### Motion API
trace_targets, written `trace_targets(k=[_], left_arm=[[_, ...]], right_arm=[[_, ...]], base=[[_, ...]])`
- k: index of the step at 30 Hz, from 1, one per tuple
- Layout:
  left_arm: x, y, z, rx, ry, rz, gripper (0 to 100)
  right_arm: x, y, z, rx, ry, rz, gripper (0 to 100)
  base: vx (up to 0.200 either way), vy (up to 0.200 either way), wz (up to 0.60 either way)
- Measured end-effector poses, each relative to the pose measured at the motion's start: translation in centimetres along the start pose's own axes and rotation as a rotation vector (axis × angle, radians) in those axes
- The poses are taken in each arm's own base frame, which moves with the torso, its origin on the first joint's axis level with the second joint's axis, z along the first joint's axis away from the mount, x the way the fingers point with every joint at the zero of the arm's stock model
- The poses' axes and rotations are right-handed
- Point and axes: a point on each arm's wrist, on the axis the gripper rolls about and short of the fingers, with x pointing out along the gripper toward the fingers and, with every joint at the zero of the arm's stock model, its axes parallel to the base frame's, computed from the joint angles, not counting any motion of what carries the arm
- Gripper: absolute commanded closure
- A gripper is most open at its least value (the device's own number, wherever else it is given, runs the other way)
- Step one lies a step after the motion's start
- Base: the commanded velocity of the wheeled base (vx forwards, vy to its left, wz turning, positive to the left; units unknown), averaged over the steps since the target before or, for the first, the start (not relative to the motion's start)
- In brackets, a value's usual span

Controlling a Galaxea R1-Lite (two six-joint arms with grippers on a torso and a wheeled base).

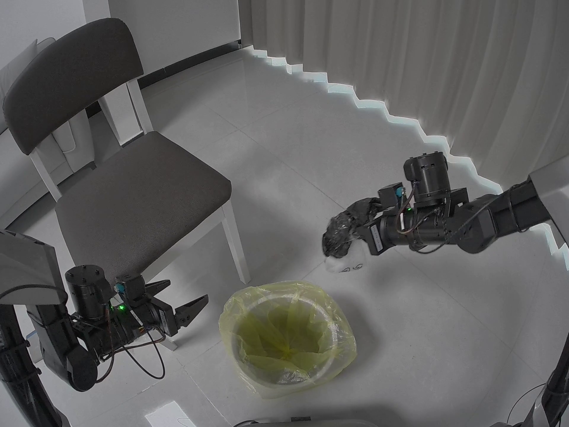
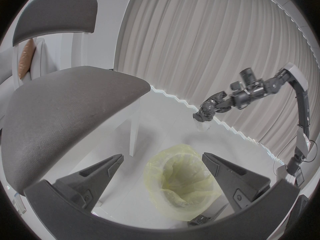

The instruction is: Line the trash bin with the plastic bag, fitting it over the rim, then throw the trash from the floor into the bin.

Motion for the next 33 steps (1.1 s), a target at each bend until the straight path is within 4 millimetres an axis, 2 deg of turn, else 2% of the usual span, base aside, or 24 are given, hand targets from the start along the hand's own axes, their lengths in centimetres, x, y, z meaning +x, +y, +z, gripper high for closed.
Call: trace_targets(k=[4,6,9,24,33], left_arm=[[-1.1,0.1,0.0,-0.016,0.005,0.021,0],[-1.7,0.2,0.0,-0.026,0.003,0.032,0],[-2.5,0.2,0.2,-0.039,-0.003,0.044,0],[-4.6,0.2,0.9,-0.065,-0.042,0.080,0],[-4.9,0.3,1.0,-0.066,-0.051,0.087,0]], right_arm=[[-1.7,5.3,-0.3,-0.072,-0.005,0.107,100],[-2.1,7.1,-0.8,-0.097,0.006,0.146,100],[-1.9,8.6,-1.8,-0.118,0.035,0.180,100],[3.0,13.0,-5.8,-0.175,0.172,0.258,100],[5.7,13.9,-7.2,-0.185,0.209,0.269,100]], base=[[0.000,0.000,0.00],[0.000,0.000,0.00],[0.000,0.000,0.00],[0.000,0.000,0.00],[0.000,0.000,0.00]])
